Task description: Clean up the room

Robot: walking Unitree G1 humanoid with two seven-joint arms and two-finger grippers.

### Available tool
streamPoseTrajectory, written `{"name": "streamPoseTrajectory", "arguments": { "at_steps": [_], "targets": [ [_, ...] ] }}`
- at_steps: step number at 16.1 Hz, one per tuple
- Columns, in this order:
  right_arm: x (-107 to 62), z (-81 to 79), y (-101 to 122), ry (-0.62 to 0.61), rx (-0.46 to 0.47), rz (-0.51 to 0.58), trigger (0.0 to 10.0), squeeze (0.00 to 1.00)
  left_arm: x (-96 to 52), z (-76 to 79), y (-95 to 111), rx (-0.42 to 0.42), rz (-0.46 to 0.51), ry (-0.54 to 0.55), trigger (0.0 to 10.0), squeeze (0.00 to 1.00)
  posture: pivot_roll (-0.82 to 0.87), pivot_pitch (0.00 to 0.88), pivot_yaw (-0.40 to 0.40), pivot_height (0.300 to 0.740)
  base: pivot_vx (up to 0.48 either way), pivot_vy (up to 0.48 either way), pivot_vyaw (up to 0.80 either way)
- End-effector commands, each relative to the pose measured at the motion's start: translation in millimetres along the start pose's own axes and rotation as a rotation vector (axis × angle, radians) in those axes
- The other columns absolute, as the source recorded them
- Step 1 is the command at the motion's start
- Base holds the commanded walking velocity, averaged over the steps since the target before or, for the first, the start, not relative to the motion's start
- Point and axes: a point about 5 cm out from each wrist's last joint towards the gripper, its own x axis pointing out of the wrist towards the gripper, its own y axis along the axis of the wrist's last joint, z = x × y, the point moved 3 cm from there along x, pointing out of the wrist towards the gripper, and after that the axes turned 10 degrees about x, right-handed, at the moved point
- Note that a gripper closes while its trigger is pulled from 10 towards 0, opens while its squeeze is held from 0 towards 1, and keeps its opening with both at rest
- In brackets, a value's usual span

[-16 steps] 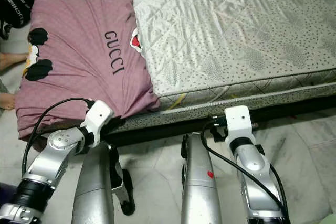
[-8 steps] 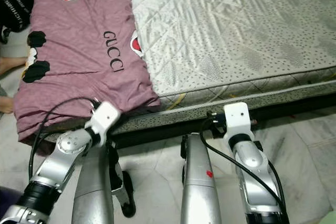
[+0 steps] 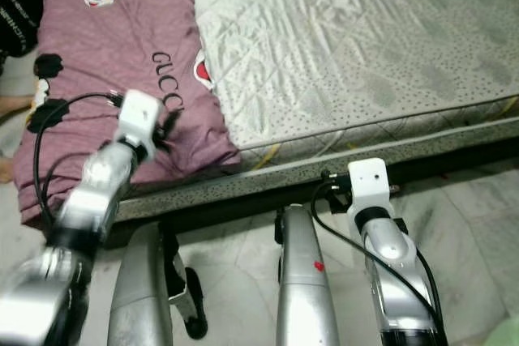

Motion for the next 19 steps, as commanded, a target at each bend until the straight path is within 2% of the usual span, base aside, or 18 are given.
{"name": "streamPoseTrajectory", "arguments": {
  "at_steps": [1, 3, 5, 6, 7, 8, 9, 11, 12, 13, 14, 17, 19],
  "targets": [
    [-7.5, 5.6, 1.0, -0.016, 0.003, 0.002, 10.0, 0.00, 2.9, 0.3, -24.3, -0.056, -0.131, 0.007, 10.0, 1.00, -0.23, 0.222, 0.016, 0.555, 0.000, 0.000, 0.00],
    [-13.9, 8.7, 1.7, -0.020, -0.007, -0.002, 10.0, 0.00, 4.7, 8.7, -38.6, -0.050, -0.227, -0.045, 10.0, 1.00, -0.27, 0.238, 0.013, 0.555, 0.000, 0.000, 0.00],
    [-20.5, 12.6, 2.6, -0.024, -0.023, -0.006, 10.0, 0.00, -6.6, 35.4, -70.8, -0.005, -0.385, -0.175, 10.0, 1.00, -0.30, 0.244, 0.013, 0.555, 0.000, 0.000, 0.00],
    [-21.8, 13.6, 3.2, -0.027, -0.025, -0.006, 10.0, 0.00, -9.5, 40.4, -77.0, 0.005, -0.414, -0.197, 10.0, 1.00, -0.31, 0.243, 0.013, 0.555, 0.000, 0.000, 0.00],
    [-24.3, 16.3, 4.7, -0.036, -0.028, -0.007, 10.0, 0.00, -20.7, 56.7, -95.0, 0.011, -0.489, -0.264, 10.0, 1.00, -0.31, 0.244, 0.012, 0.555, 0.000, 0.000, 0.00],
    [-25.3, 16.9, 5.1, -0.039, -0.030, -0.008, 10.0, 0.00, -28.1, 67.2, -104.5, 0.062, -0.518, -0.318, 10.0, 1.00, -0.31, 0.241, 0.012, 0.555, 0.000, 0.000, 0.00],
    [-24.1, 13.8, 6.3, -0.034, -0.029, -0.005, 10.0, 0.00, -22.8, 66.1, -97.2, 0.058, -0.466, -0.270, 10.0, 1.00, -0.31, 0.237, 0.010, 0.555, 0.000, 0.000, 0.00],
    [-19.0, 7.8, 9.0, -0.017, -0.019, 0.011, 10.0, 0.00, -11.2, 52.5, -79.4, 0.013, -0.374, -0.169, 10.0, 1.00, -0.28, 0.224, 0.011, 0.555, 0.000, 0.000, 0.00],
    [-14.4, 2.6, 11.7, -0.002, -0.016, 0.026, 10.0, 0.00, -2.5, 37.0, -63.0, -0.001, -0.292, -0.089, 10.0, 0.51, -0.26, 0.214, 0.015, 0.555, 0.000, 0.000, 0.00],
    [-12.2, 0.7, 12.9, 0.002, -0.014, 0.033, 10.0, 0.00, 1.0, 29.4, -54.7, -0.008, -0.251, -0.053, 10.0, 0.00, -0.26, 0.212, 0.015, 0.555, 0.000, 0.000, 0.00],
    [-6.6, -3.1, 15.4, 0.006, -0.004, 0.049, 10.0, 0.00, 6.9, 13.4, -36.6, -0.016, -0.161, 0.010, 10.0, 0.00, -0.23, 0.197, 0.024, 0.555, 0.000, 0.000, 0.00],
    [1.4, -7.2, 17.2, 0.007, 0.009, 0.065, 10.0, 0.00, 9.8, -3.1, -18.3, -0.005, -0.064, 0.071, 10.0, 0.00, -0.18, 0.177, 0.036, 0.555, 0.000, 0.000, 0.00],
    [9.7, -14.1, 18.5, 0.018, 0.024, 0.082, 10.0, 0.00, 6.4, -15.6, -2.7, 0.011, 0.042, 0.122, 10.0, 0.00, -0.14, 0.148, 0.044, 0.555, 0.000, 0.000, 0.00]
  ]
}}
